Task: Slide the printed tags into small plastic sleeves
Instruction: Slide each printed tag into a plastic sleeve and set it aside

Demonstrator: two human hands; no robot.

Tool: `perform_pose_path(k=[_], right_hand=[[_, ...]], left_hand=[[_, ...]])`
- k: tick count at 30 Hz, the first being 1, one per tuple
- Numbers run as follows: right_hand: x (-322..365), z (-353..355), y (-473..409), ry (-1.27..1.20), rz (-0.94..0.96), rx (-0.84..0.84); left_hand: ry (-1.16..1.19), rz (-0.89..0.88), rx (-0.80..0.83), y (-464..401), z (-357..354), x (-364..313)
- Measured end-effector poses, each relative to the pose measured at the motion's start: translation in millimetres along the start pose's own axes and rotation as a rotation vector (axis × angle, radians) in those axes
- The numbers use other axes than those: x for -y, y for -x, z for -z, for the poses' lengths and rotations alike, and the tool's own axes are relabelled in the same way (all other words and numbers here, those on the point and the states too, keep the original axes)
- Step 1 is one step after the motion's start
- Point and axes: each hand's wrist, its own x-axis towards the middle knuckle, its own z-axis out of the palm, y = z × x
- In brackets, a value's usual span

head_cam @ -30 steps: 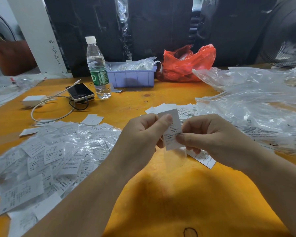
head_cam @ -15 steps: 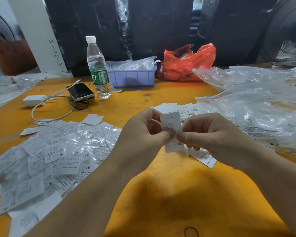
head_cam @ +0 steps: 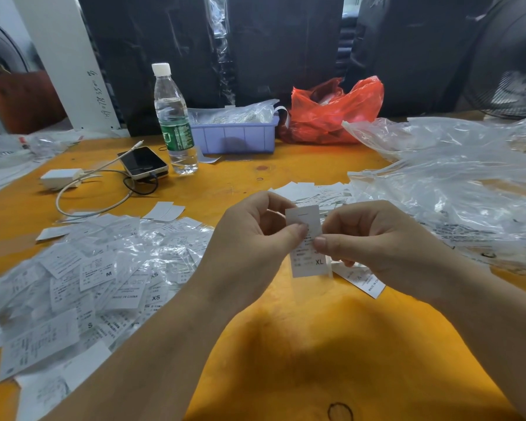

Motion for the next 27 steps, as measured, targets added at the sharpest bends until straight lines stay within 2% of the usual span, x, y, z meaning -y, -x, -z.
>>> perform_pose_path(k=[9, 14, 17, 22, 27], right_hand=[[-2.8, 0.8, 0.2, 0.046, 0.018, -0.043], [-2.8, 0.6, -1.0, 0.012, 0.021, -0.075], [-4.3, 3.4, -2.2, -0.006, 0.017, -0.138], [-8.4, 3.2, -3.4, 0.01, 0.001, -0.176], [-8.9, 4.6, -3.3, -0.027, 0.092, -0.294]], left_hand=[[0.002, 0.005, -0.004, 0.5, 1.7, 0.5], [0.057, 0.104, 0.023, -2.0, 1.7, 3.0], [0.023, 0.086, 0.052, -2.2, 0.1, 4.8], [-0.026, 0.048, -0.001, -2.3, 0.8, 4.7], [-0.161, 0.029, 0.013, 0.8, -2.2, 2.8]])
